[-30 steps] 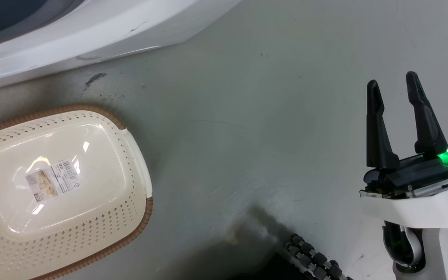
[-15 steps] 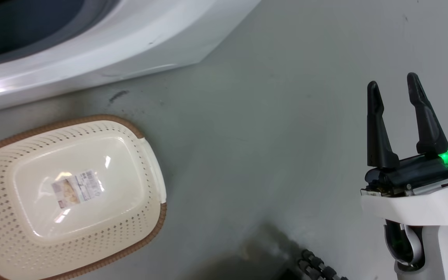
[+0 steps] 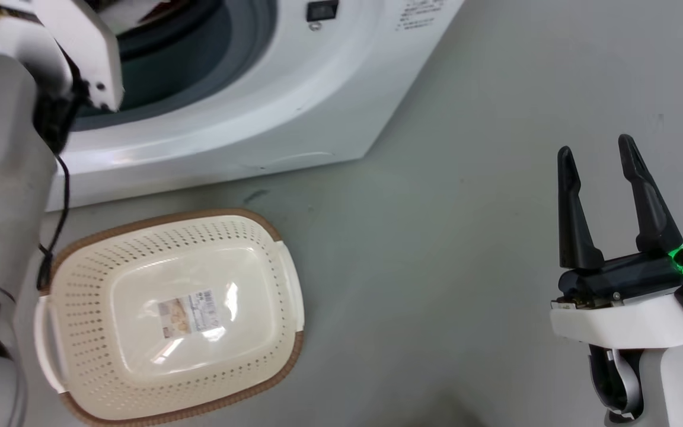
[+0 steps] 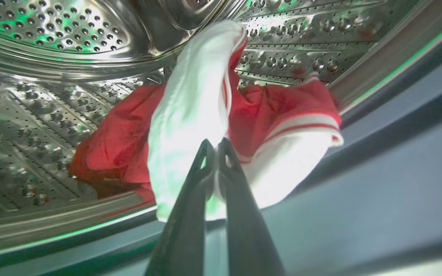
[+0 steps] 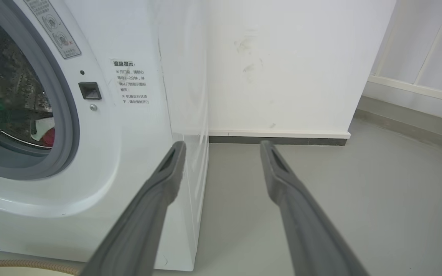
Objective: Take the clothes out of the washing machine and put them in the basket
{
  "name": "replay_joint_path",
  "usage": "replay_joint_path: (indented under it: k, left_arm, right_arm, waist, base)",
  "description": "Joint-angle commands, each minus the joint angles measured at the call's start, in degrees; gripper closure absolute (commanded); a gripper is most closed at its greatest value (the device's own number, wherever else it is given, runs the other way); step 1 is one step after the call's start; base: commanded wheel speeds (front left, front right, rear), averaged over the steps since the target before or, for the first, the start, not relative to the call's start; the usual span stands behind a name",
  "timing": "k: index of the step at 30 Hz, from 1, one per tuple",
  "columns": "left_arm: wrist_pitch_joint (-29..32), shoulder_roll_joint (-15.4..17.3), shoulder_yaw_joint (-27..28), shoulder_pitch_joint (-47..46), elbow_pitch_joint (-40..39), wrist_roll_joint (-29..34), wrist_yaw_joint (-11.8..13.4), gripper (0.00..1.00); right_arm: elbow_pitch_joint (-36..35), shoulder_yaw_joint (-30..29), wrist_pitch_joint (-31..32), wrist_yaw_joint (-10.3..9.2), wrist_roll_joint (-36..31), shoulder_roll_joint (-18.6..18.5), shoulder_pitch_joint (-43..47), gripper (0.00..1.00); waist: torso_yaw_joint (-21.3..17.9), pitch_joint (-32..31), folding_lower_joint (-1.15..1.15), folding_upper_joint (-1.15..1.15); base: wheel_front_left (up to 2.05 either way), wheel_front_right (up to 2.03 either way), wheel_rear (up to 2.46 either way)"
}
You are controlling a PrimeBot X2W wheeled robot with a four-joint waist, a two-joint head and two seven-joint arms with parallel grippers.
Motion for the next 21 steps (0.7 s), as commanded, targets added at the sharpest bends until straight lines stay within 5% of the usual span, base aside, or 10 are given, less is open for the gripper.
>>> replay_joint_path:
  k: [1,13,21]
  left_arm:
    - [-0.82,-0.41,-0.48,1.24,-0.38,-0.2,-0.03,1.0]
    - [-15.37,-2.56,-4.31,12.69,-2.84,-2.39,-0.04,1.0]
    - [-18.78,-2.21,-3.95,19.05,-9.14,-1.41,1.96,1.0]
  right_arm:
    - [0.2,-0.15,-0.14,-0.04,-0.52,0.05,0.74,0.0]
    - [1.92,-0.51,-0.14,-0.04,-3.52,0.05,4.79,0.0]
    - [2.49,-1.0,-0.14,-0.04,-4.79,0.05,8.77,0.0]
  waist:
    - [1.97,-2.16,0.01,0.0]
    - [6.3,-11.4,0.01,0.0]
    - [8.99,-17.61,0.01,0.0]
  base:
    - [0.0,0.0,0.0]
    - [0.0,0.0,0.0]
    - [0.0,0.0,0.0]
